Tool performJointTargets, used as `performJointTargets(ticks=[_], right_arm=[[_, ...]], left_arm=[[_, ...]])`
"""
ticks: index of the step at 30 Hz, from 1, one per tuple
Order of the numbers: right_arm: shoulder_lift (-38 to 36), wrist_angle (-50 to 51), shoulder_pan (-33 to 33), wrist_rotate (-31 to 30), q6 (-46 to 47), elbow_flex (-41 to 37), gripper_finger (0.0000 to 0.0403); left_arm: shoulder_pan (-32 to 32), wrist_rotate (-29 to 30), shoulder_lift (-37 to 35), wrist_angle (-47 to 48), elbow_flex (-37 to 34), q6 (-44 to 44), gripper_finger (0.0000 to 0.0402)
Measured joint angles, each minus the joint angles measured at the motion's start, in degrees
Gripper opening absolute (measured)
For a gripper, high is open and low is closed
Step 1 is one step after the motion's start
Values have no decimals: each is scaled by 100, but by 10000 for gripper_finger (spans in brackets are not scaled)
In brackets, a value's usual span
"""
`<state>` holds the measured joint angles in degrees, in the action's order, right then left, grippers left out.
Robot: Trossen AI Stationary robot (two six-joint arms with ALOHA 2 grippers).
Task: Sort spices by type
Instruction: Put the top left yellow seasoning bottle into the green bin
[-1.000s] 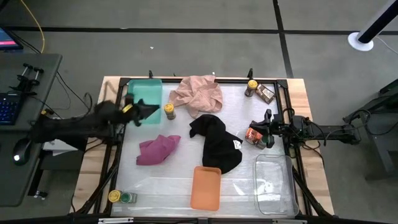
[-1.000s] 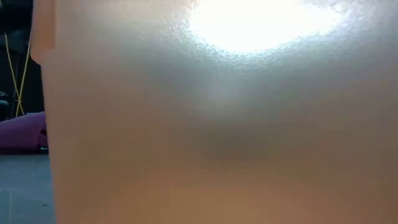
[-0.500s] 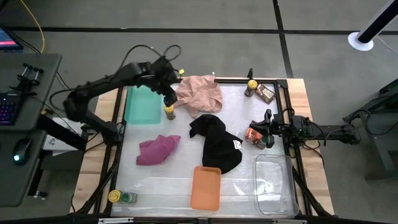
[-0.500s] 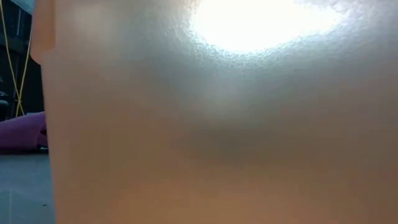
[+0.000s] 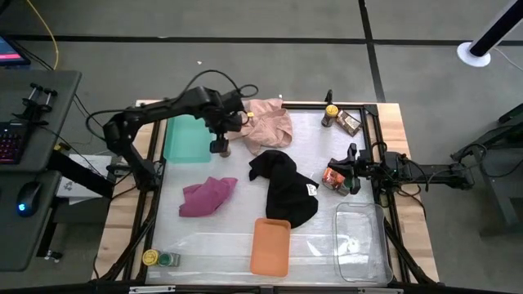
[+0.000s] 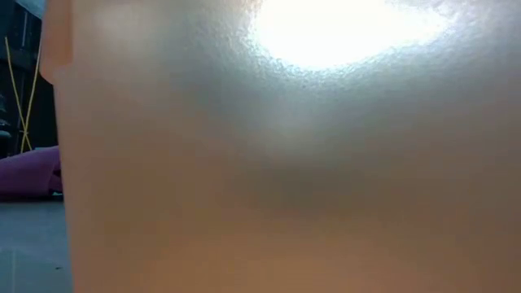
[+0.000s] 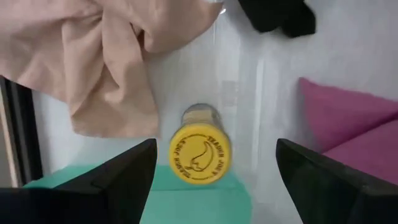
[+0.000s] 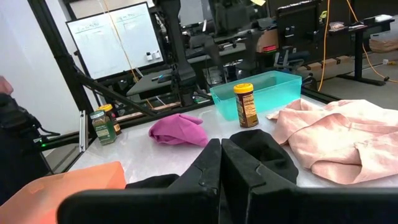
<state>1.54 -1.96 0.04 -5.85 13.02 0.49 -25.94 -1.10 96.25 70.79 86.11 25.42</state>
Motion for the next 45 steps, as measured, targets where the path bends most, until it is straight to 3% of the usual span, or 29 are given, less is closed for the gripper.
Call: performJointTargets(ticks=[11, 19, 27, 29, 33, 45], right_arm=[[0, 0, 1, 0, 0, 0, 1], [0, 0, 1, 2, 0, 0, 1], [0, 0, 1, 2, 0, 0, 1], [0, 0, -1, 1, 0, 0, 1], [0, 0, 0, 2, 0, -2, 1], [0, 0, -1, 2, 0, -2, 1]], left_arm=[[-428, 40, -30, 7, -173, 369, 315], [4, 392, -426, -602, -1410, 222, 315], [138, 1050, -1003, -1456, -1594, -30, 315], [69, 993, -1060, -1466, -1596, 48, 314], [-73, 207, -985, -1508, -1593, 96, 314], [-144, 118, -411, -1550, -1600, 342, 314]])
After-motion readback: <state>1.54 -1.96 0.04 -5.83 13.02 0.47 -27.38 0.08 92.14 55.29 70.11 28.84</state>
